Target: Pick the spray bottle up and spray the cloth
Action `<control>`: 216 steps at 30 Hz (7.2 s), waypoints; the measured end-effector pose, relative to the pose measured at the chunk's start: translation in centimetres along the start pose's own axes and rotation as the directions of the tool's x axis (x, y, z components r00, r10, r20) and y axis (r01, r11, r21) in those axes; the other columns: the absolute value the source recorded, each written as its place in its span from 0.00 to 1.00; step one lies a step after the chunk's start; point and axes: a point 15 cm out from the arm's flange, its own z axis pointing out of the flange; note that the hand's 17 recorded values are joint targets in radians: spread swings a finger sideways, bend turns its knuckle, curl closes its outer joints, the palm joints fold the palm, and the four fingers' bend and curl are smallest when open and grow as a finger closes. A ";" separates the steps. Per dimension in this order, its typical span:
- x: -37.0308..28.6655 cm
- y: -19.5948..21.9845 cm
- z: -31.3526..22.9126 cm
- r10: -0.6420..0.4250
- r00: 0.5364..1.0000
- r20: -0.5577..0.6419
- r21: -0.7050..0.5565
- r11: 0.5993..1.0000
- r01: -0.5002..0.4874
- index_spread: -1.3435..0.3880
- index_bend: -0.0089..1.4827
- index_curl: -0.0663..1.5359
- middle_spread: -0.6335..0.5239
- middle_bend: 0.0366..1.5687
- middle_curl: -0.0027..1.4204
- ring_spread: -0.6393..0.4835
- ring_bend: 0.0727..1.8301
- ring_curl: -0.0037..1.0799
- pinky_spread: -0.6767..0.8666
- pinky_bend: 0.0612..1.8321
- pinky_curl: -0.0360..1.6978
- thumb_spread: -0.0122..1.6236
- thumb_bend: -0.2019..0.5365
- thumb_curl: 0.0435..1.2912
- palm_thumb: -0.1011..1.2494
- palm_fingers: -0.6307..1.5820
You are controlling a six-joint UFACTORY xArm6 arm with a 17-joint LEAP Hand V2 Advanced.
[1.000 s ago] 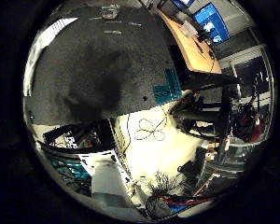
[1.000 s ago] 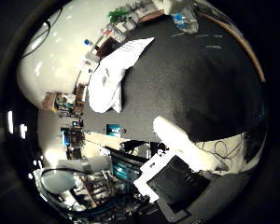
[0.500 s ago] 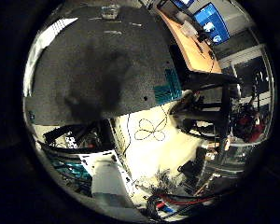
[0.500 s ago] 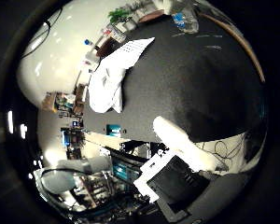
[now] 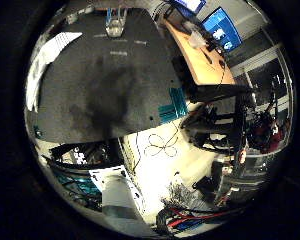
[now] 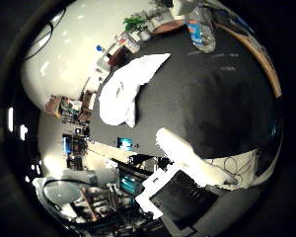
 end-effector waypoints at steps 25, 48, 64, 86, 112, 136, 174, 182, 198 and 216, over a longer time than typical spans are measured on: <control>10.0 -8.6 -4.1 0.233 0.962 0.143 0.278 0.924 -0.265 0.62 0.12 0.22 0.66 0.10 0.22 0.85 0.17 0.22 0.86 0.53 0.11 0.60 0.23 0.24 0.31 0.37; 16.5 -14.4 -1.4 0.261 0.877 0.404 0.356 0.838 -0.414 0.66 0.12 0.22 0.69 0.10 0.22 0.86 0.19 0.22 0.85 0.57 0.11 0.60 0.23 0.23 0.25 0.35; 10.3 -19.5 0.2 0.122 0.793 0.597 0.410 0.803 -0.433 0.68 0.12 0.22 0.69 0.11 0.23 0.86 0.19 0.22 0.85 0.56 0.10 0.60 0.23 0.22 0.23 0.35; 14.1 -22.0 8.6 0.217 0.733 0.644 0.304 0.807 -0.506 0.68 0.12 0.22 0.69 0.10 0.23 0.86 0.19 0.22 0.83 0.55 0.10 0.61 0.23 0.22 0.22 0.35; 5.8 -27.4 13.3 0.176 0.700 0.693 0.246 0.854 -0.458 0.56 0.13 0.21 0.41 0.23 0.27 0.53 0.40 0.27 0.70 0.54 0.06 0.63 0.26 0.25 0.35 0.59; 3.6 -29.0 10.7 0.169 0.571 0.804 0.205 0.822 -0.532 0.61 0.75 0.48 0.39 0.82 0.50 0.38 0.77 0.56 0.24 0.74 0.30 0.40 0.25 0.62 0.87 0.84; -8.0 -22.7 -6.5 -0.004 0.759 0.651 0.044 0.999 -0.033 0.62 0.79 0.46 0.39 0.86 0.50 0.38 0.78 0.56 0.24 0.70 0.39 0.23 0.25 0.76 0.86 0.83; -18.2 -20.1 -9.9 -0.197 0.790 0.581 0.030 0.975 0.221 0.62 0.80 0.46 0.39 0.86 0.50 0.37 0.77 0.58 0.24 0.70 0.40 0.22 0.25 0.76 0.86 0.83; -22.7 -21.4 -7.0 -0.269 0.898 0.348 -0.141 0.932 0.334 0.62 0.80 0.46 0.39 0.86 0.50 0.37 0.76 0.60 0.23 0.70 0.40 0.22 0.24 0.76 0.85 0.82; -22.8 -21.2 3.8 -0.211 0.917 0.338 -0.351 0.876 0.331 0.62 0.80 0.46 0.39 0.86 0.50 0.37 0.75 0.62 0.23 0.70 0.41 0.22 0.24 0.75 0.85 0.82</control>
